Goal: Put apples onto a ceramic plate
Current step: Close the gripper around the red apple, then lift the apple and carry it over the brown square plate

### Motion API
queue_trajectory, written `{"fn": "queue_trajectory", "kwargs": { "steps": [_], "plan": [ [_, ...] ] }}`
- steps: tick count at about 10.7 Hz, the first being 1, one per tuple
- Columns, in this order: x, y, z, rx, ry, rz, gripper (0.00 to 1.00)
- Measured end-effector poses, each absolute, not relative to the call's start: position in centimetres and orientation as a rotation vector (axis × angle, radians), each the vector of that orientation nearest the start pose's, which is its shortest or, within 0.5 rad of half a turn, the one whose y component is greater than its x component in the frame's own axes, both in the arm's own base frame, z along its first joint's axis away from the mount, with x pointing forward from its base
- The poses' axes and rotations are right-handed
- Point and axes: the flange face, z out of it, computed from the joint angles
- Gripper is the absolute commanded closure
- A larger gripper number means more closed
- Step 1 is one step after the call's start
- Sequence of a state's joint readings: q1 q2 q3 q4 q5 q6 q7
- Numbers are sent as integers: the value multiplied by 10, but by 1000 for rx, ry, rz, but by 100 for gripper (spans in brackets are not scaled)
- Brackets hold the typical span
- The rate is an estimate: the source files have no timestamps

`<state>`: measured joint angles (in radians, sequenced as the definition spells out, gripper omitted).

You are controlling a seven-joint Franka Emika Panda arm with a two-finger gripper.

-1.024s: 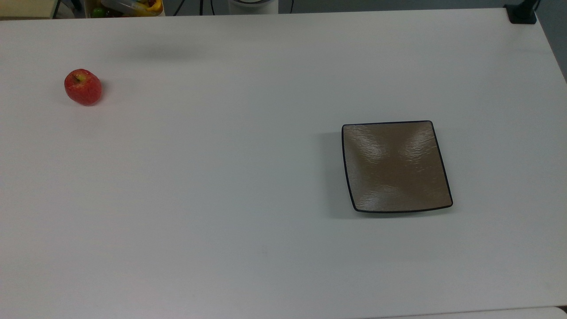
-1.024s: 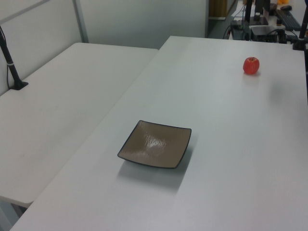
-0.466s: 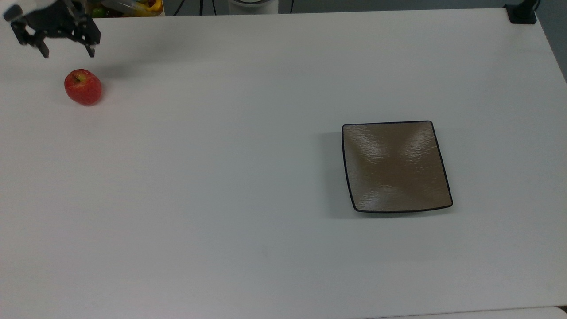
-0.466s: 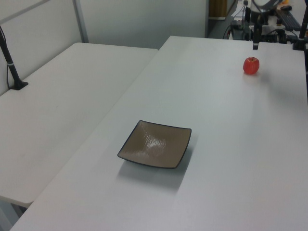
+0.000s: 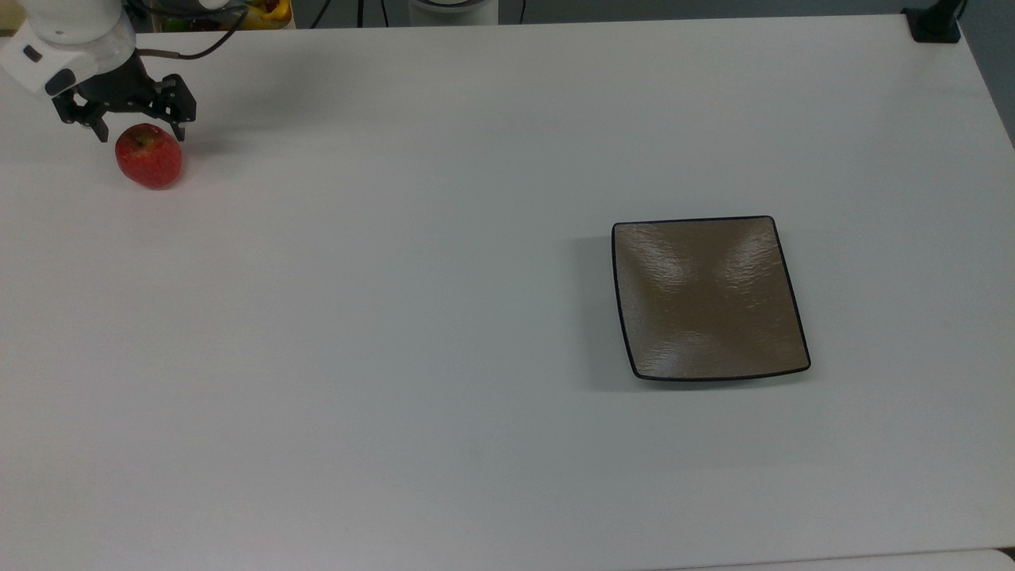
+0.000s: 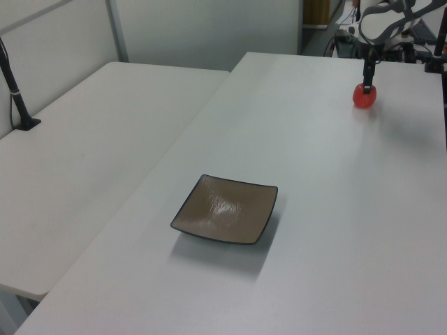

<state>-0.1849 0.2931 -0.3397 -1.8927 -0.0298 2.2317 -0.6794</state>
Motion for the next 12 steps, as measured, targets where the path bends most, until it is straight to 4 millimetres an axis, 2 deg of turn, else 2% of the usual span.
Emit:
{"fn": "queue_trajectory", "kwargs": {
  "steps": [2,6,7,8,9,10,12],
  "plan": [
    [549,-305,358,-3277,-317,-1,0],
    [552,-305,333,-3291,-348,26,0],
    [552,-305,330,-3292,-359,39,13],
    [551,-304,328,-3292,-363,45,49],
    [551,-304,327,-3290,-366,50,77],
    [550,-303,326,-3288,-372,53,95],
    [551,-302,328,-3288,-378,49,94]
  ]
}}
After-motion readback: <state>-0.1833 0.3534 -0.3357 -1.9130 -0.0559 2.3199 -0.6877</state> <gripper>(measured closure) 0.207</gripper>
